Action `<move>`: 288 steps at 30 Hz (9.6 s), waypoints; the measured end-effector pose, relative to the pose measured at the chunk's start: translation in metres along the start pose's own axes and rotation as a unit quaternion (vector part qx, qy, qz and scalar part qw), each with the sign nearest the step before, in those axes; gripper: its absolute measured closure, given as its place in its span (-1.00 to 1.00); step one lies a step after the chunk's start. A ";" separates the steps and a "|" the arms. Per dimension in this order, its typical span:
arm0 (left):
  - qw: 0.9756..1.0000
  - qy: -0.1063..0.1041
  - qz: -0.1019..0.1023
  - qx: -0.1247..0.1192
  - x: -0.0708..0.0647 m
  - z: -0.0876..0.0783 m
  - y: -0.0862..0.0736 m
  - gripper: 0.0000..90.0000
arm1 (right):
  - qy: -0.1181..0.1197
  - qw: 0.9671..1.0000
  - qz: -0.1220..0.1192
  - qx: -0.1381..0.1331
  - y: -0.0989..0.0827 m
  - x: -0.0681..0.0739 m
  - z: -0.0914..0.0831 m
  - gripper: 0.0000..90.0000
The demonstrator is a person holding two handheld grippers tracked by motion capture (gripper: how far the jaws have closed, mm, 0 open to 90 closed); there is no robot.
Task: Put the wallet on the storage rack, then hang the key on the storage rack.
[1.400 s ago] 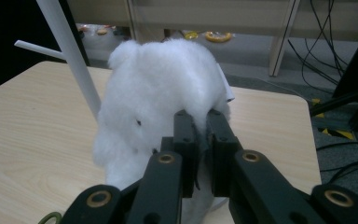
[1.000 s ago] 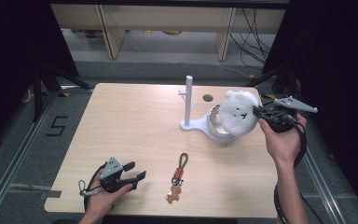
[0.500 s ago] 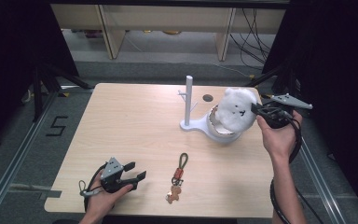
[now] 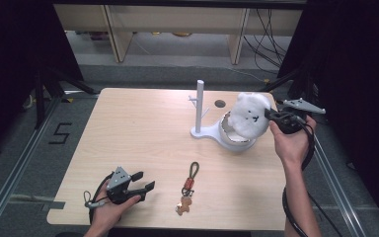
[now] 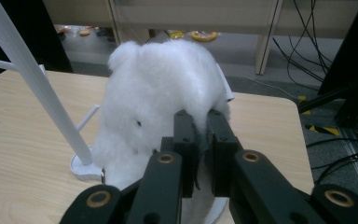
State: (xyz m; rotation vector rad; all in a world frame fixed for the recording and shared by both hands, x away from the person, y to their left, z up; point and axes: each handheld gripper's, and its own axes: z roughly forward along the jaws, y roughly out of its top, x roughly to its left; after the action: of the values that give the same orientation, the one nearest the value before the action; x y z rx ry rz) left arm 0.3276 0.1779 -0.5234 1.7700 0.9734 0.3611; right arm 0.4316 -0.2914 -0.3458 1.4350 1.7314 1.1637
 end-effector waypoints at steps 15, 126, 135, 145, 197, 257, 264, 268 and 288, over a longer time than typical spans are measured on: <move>1.000 -0.002 0.010 0.001 0.001 0.000 0.000 -0.17 | -0.020 1.000 -0.009 0.017 -0.009 0.006 0.020 0.89; 0.953 -0.058 0.036 0.296 -0.050 0.094 0.112 -0.09 | 0.001 0.957 0.029 0.288 -0.137 0.039 -0.001 0.16; 0.936 -0.036 0.023 0.349 -0.067 0.121 0.117 -0.03 | 0.002 0.958 0.025 0.285 -0.139 0.036 -0.001 0.15; 0.913 -0.023 0.062 0.402 -0.076 0.134 0.111 -0.02 | 0.011 0.957 0.029 0.287 -0.140 0.038 0.000 0.15; 0.925 -0.086 0.114 0.352 -0.074 0.111 0.095 0.76 | 0.013 0.963 0.018 0.270 -0.140 0.038 -0.001 0.11; 0.996 -0.059 0.067 0.022 -0.009 0.014 0.117 0.75 | 0.017 0.982 0.004 0.190 -0.136 0.048 -0.002 0.13; 0.997 -0.055 0.058 0.000 -0.006 0.017 0.122 0.75 | 0.025 0.982 0.007 0.186 -0.136 0.049 -0.002 0.13; 0.997 -0.056 0.055 -0.015 -0.004 0.020 0.125 0.75 | 0.021 0.983 0.007 0.184 -0.136 0.050 -0.002 0.13; 0.996 -0.059 0.054 -0.048 -0.003 0.040 0.142 0.75 | 0.021 0.983 0.012 0.180 -0.134 0.050 -0.003 0.11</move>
State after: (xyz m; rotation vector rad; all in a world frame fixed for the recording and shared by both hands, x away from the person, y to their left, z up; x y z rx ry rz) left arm 0.4139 0.1310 -0.4139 1.7395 0.7669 0.3605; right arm 0.3576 -0.2483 -0.4607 1.6521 2.0367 0.9280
